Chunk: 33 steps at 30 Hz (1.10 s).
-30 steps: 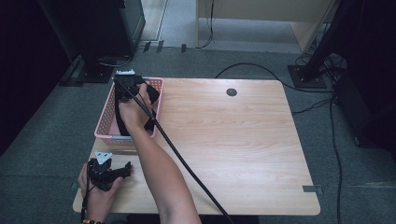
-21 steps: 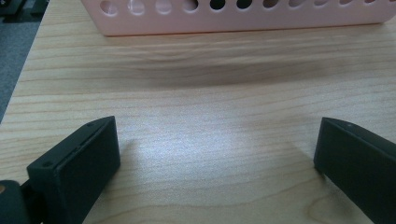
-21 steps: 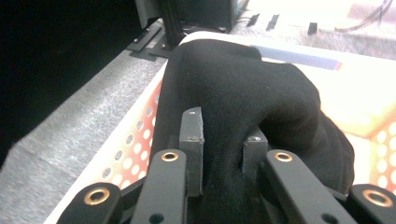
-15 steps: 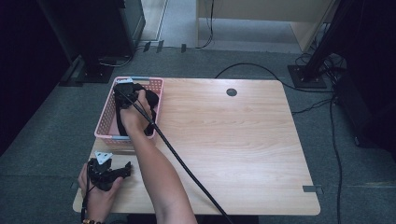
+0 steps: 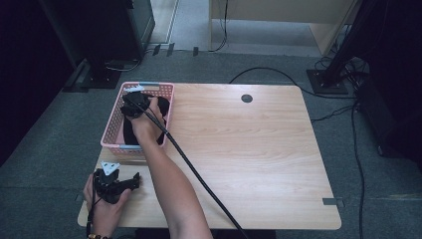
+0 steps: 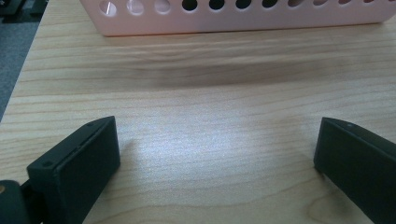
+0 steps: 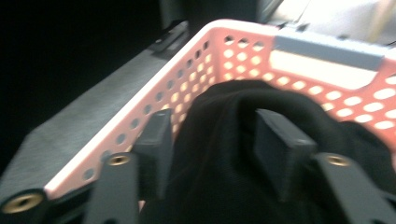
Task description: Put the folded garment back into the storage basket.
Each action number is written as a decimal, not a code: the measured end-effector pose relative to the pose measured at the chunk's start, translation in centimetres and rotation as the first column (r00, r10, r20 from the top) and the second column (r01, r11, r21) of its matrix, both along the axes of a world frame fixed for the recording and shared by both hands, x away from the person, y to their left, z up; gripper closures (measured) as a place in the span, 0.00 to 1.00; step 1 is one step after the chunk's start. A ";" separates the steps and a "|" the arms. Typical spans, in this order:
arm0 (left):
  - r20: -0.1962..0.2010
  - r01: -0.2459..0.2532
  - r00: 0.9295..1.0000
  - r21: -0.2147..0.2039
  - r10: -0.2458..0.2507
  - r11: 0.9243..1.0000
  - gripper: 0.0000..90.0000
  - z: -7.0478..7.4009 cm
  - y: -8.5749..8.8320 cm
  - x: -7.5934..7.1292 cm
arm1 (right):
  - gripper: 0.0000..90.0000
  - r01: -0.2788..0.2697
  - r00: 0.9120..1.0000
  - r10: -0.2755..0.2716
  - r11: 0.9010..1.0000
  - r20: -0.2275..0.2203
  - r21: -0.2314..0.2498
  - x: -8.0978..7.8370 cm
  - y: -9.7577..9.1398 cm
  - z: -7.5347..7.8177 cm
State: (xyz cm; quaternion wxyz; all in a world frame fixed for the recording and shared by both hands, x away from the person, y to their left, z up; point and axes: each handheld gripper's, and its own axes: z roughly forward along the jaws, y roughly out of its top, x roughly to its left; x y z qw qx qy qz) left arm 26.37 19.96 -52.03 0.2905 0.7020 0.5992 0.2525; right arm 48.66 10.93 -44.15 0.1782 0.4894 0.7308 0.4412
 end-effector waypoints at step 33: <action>0.002 -0.001 1.000 -0.001 0.001 1.000 0.00 0.0 0.0 0.0 | 0.00 -0.073 0.997 0.073 0.997 -0.039 0.002 -1.3 -3.1 1.7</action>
